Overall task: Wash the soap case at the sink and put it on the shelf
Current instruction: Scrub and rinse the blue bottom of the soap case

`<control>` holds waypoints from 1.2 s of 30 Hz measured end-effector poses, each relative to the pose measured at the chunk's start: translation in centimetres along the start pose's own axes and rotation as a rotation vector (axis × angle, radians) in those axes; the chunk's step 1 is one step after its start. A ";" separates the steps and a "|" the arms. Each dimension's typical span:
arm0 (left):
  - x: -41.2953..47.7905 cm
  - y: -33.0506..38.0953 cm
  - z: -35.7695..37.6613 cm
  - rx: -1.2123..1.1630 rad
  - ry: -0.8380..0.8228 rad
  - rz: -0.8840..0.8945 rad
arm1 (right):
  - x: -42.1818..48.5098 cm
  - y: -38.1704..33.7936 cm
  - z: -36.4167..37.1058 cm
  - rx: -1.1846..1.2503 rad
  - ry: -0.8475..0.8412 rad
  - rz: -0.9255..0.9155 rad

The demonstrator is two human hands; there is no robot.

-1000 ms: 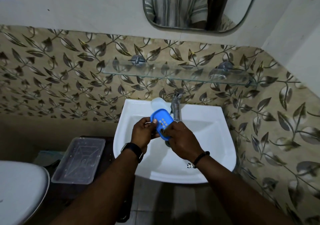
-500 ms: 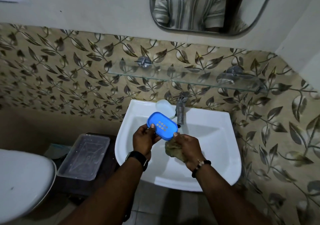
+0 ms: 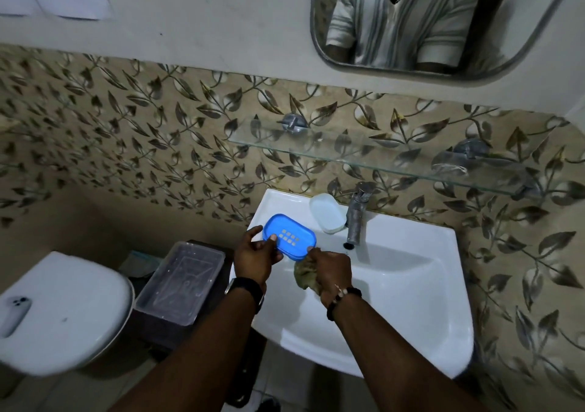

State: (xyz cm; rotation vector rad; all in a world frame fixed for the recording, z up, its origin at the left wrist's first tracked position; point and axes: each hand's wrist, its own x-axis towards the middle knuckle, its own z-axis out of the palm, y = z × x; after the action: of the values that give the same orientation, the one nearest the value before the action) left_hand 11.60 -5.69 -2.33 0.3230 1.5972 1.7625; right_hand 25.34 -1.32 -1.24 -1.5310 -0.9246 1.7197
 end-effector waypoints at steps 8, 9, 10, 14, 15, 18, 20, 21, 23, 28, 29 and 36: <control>5.9 0.9 2.0 -0.091 0.032 -0.061 | 4.6 -1.9 3.9 -0.076 0.077 -0.041; 6.5 0.9 2.3 -0.094 0.034 -0.074 | 5.1 -2.0 4.3 -0.070 0.085 -0.051; 7.5 0.8 2.6 -0.098 0.040 -0.094 | 5.6 -2.1 4.9 -0.063 0.101 -0.049; 10.0 0.1 3.5 -0.071 0.059 -0.119 | 7.4 -2.3 6.2 -0.034 0.151 -0.022; 10.7 -0.2 3.6 -0.060 0.058 -0.122 | 8.0 -2.2 6.6 -0.008 0.153 -0.020; 12.6 -1.1 3.8 -0.047 0.034 -0.141 | 9.4 -2.2 7.4 0.038 0.144 -0.005; 13.6 -1.7 4.0 0.014 0.059 -0.139 | 10.0 -2.2 7.9 0.077 0.137 0.012; 14.0 -1.8 4.1 0.098 0.079 -0.122 | 10.4 -2.0 8.2 0.115 0.126 0.023; 14.7 -1.9 4.2 0.314 0.094 -0.058 | 11.0 -1.9 8.5 0.139 0.112 0.034; 16.2 -2.0 4.3 0.500 0.042 -0.037 | 11.9 -1.6 9.0 0.071 0.141 0.014; 16.3 -2.0 4.3 0.513 0.039 -0.039 | 12.0 -1.5 9.0 0.050 0.148 -0.001; 15.5 -2.4 3.3 0.652 0.050 0.045 | 10.3 -0.7 7.5 0.015 0.176 -0.025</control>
State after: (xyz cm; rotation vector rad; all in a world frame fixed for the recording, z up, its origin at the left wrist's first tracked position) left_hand 3.50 6.78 -8.23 0.6229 2.1871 1.2398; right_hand 16.79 7.05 -5.66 -1.6252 -0.8355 1.5431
